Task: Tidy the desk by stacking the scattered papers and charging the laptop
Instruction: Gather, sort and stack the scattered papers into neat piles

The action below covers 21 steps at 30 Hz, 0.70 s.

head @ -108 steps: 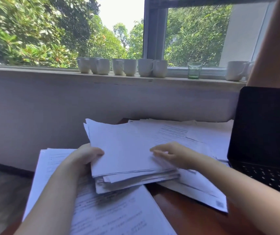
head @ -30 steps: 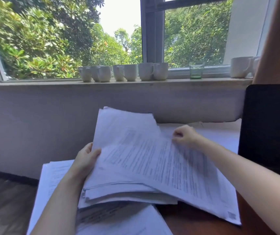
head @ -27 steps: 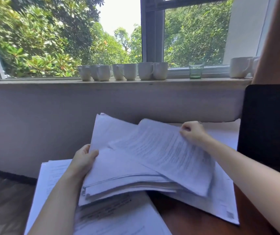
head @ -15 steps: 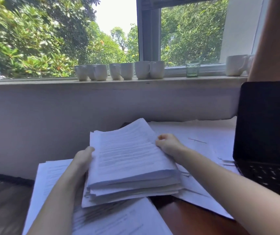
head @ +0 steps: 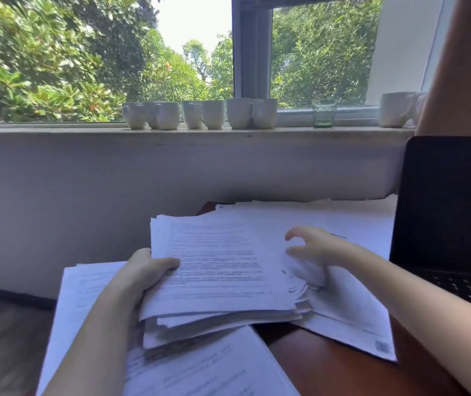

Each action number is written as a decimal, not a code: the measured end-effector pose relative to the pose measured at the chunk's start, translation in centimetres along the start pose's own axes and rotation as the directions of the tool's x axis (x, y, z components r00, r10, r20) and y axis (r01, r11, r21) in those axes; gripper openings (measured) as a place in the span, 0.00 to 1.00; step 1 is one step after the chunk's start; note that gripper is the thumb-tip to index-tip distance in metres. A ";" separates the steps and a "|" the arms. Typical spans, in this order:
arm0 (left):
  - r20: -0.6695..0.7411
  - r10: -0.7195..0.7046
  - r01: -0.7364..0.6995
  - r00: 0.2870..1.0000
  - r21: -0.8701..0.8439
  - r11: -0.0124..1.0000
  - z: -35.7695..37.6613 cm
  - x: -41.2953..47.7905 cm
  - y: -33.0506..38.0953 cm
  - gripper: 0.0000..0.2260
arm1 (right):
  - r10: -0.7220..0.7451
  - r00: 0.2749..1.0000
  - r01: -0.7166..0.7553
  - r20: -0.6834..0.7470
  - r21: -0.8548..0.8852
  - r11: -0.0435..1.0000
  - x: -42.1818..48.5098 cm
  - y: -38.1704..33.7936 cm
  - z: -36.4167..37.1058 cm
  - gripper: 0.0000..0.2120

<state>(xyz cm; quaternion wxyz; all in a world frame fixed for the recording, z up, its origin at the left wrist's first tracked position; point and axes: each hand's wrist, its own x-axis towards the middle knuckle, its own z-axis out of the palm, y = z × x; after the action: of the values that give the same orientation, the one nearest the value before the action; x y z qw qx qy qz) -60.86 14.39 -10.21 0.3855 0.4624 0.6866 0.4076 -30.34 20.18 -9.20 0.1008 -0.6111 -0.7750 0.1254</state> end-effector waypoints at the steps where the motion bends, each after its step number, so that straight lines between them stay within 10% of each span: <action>1: 0.000 0.003 -0.003 1.000 -0.002 1.000 0.0 0.0 0.0 0.10 | 0.001 0.998 0.001 0.064 -0.040 0.999 -0.4 0.4 -0.1 0.23; 9: -0.191 0.133 -0.165 0.973 -0.160 0.973 -0.4 0.0 0.3 0.08 | -0.073 0.965 0.144 0.252 -0.279 0.949 -2.0 0.2 -0.6 0.25; 21: -0.198 -0.060 -0.067 0.978 -0.577 0.814 -1.5 2.0 -1.0 0.16 | -0.172 0.981 0.125 -0.092 -0.380 0.917 -1.1 -0.2 0.7 0.05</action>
<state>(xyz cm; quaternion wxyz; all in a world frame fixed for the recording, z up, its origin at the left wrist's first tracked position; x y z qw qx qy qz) -63.10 15.77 -10.83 0.4339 0.2791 0.5650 0.6439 -30.45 19.01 -9.78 0.0400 -0.5651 -0.8211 -0.0700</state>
